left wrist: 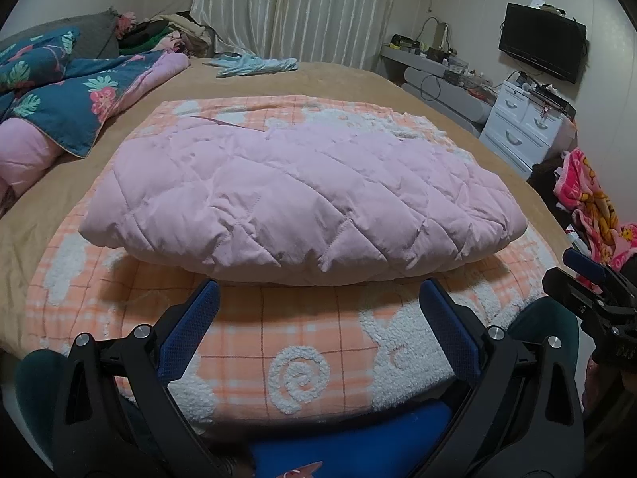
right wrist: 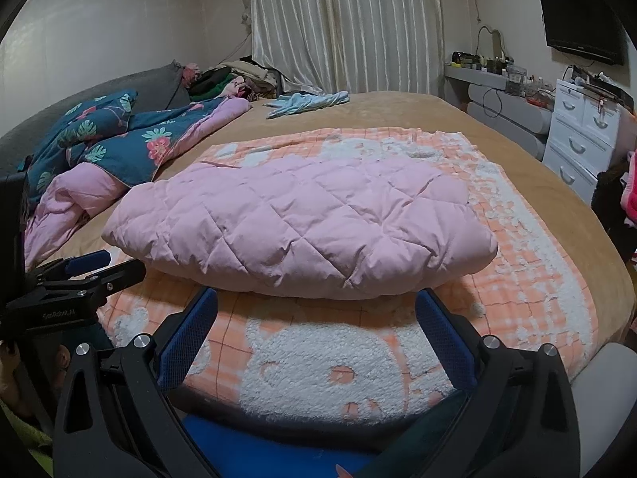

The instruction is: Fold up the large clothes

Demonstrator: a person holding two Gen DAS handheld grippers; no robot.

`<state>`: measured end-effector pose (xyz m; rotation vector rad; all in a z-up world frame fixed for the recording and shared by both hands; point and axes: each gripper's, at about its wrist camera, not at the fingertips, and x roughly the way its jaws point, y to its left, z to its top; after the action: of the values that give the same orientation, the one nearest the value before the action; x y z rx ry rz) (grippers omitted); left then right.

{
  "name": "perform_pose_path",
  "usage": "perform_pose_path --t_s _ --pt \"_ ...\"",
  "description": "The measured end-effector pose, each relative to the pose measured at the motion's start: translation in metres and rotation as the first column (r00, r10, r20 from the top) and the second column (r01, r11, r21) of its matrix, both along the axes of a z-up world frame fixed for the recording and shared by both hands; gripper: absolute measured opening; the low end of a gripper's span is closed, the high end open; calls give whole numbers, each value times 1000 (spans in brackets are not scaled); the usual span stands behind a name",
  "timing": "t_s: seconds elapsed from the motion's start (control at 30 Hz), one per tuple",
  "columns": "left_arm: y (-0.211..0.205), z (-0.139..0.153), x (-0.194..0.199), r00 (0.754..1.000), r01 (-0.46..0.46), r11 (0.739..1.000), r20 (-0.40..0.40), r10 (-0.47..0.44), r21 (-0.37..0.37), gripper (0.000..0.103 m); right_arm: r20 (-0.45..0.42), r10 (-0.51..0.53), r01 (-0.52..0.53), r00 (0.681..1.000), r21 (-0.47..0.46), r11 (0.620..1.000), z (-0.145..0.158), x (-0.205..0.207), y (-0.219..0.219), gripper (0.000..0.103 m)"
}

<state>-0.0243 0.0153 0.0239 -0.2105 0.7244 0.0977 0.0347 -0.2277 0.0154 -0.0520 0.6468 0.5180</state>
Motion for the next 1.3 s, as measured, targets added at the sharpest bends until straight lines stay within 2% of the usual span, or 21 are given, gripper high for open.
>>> perform_pose_path --t_s 1.3 --pt "0 2 3 1000 -8 1000 -1 8 11 94 -3 -1 1 1000 5 1000 1 1 -1 99"
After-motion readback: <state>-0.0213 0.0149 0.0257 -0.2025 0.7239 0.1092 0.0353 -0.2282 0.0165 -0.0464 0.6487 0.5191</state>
